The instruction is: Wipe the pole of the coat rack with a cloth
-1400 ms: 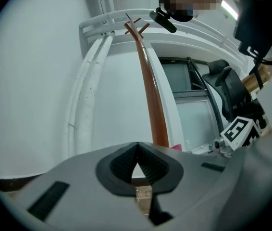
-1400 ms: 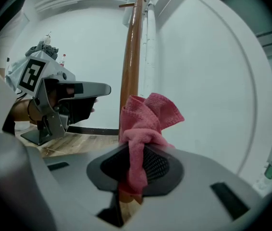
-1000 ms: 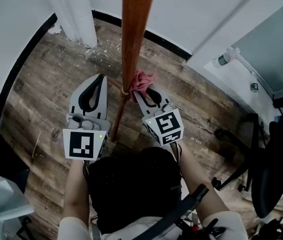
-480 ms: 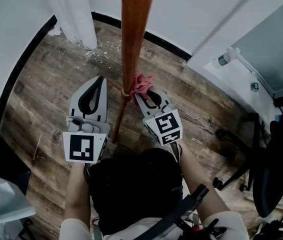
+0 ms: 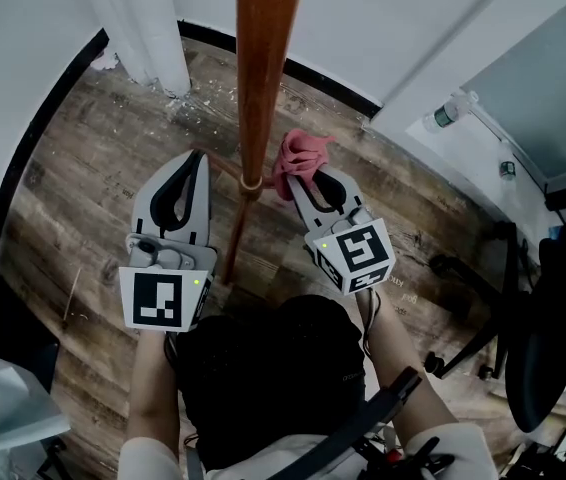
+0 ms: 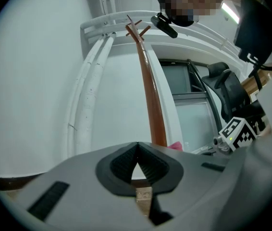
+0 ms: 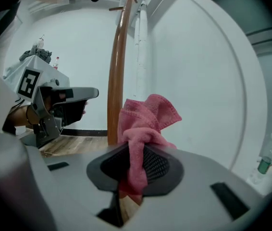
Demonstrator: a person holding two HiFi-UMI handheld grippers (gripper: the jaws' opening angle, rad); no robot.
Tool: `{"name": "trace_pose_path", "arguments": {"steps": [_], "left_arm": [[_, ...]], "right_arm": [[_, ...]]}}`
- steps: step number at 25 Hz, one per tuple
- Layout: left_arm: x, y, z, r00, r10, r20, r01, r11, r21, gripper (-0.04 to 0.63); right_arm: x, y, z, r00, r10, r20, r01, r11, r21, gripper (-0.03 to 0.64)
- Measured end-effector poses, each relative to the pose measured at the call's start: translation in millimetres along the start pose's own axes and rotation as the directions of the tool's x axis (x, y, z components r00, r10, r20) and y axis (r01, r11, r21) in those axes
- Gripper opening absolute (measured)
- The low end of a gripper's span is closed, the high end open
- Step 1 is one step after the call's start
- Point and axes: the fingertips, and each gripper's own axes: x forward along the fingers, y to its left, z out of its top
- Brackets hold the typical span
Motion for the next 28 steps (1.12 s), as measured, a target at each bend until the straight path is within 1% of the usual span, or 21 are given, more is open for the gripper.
{"name": "trace_pose_path", "arguments": {"steps": [2, 5, 12, 15, 18, 23, 26, 28], "left_arm": [[-0.7, -0.8, 1.0, 1.0, 0.002, -0.01, -0.002, 1.0, -0.008, 0.014], [1.2, -2.9, 6.9, 1.0, -0.006, -0.004, 0.006, 1.0, 0.001, 0.014], [4.3, -10.7, 37.9, 1.0, -0.008, 0.003, 0.008, 0.999, -0.031, 0.014], [2.0, -12.3, 66.2, 1.0, -0.011, 0.002, 0.011, 0.999, -0.042, 0.014], [4.0, -11.3, 104.2, 1.0, -0.016, 0.011, 0.016, 0.998, -0.054, 0.014], [9.0, -15.6, 165.5, 0.999, -0.018, 0.039, 0.023, 0.993, -0.113, 0.014], [11.2, -19.7, 198.9, 0.999, -0.028, 0.032, 0.032, 0.991, -0.127, 0.014], [10.3, -19.0, 221.0, 0.999, -0.027, 0.023, 0.03, 0.991, -0.134, 0.014]], "right_arm": [[-6.1, -2.4, 12.6, 1.0, -0.01, 0.028, 0.01, 1.0, -0.011, 0.074], [-12.0, -2.2, 32.2, 0.998, -0.009, 0.063, 0.011, 0.999, -0.032, 0.074], [-28.8, -1.3, 75.5, 0.996, -0.006, 0.09, 0.009, 0.999, -0.038, 0.074], [-40.7, 1.4, 104.7, 0.995, -0.007, 0.095, 0.01, 1.0, -0.029, 0.074], [-53.5, 4.1, 142.2, 0.995, -0.007, 0.099, 0.008, 1.0, -0.01, 0.074], [-75.6, 4.0, 198.5, 0.996, -0.011, 0.093, 0.011, 1.0, 0.01, 0.074], [-88.2, -1.7, 239.0, 0.993, -0.02, 0.112, 0.015, 0.999, 0.047, 0.074], [-95.6, -1.1, 264.4, 0.993, -0.023, 0.113, 0.017, 0.999, 0.05, 0.074]]}}
